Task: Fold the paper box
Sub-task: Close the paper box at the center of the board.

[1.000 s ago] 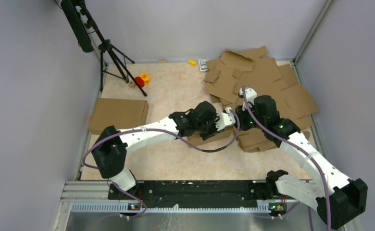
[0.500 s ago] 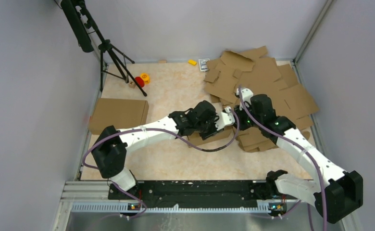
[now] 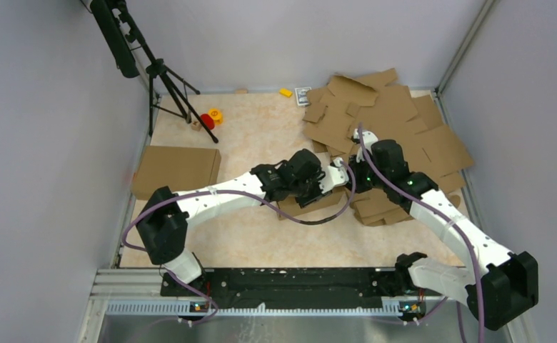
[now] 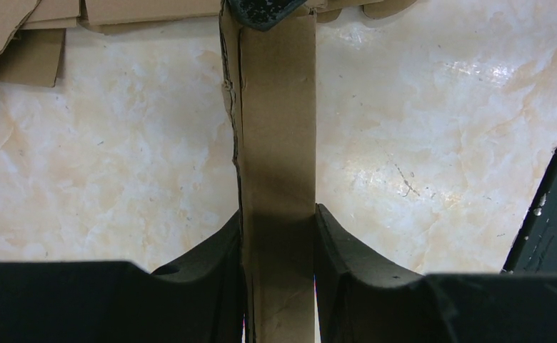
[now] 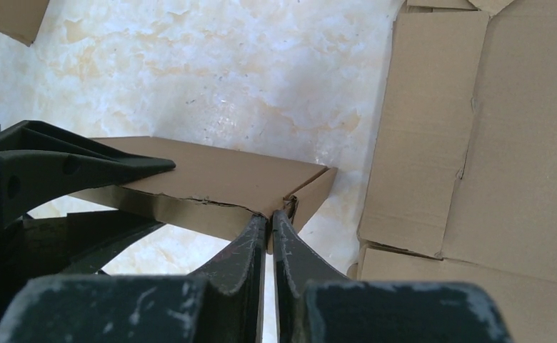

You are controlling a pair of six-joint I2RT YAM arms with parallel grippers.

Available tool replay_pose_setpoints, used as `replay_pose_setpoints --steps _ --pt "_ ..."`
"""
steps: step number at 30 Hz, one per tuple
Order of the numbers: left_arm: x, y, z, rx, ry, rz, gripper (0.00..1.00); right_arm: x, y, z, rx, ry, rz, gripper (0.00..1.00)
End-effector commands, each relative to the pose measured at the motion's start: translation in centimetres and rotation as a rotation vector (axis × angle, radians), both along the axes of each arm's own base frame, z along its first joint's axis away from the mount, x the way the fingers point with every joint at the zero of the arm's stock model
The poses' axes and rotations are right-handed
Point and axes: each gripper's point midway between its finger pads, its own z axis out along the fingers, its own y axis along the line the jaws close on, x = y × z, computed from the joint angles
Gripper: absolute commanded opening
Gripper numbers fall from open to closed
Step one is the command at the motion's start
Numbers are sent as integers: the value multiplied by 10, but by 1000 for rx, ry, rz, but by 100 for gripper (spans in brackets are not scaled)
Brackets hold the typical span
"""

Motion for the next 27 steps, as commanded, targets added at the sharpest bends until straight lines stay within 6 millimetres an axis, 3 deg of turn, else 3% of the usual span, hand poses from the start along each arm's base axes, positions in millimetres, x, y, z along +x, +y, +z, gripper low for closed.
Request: replay_pose_setpoints --steps 1,17,27 --pt "1 3 3 11 19 32 30 9 2 12 19 -59 -22 3" --pt "4 7 0 17 28 40 32 0 -1 -8 -67 -119 7 0" --pt "12 13 3 -10 67 97 32 -7 4 -18 -12 -134 -3 0"
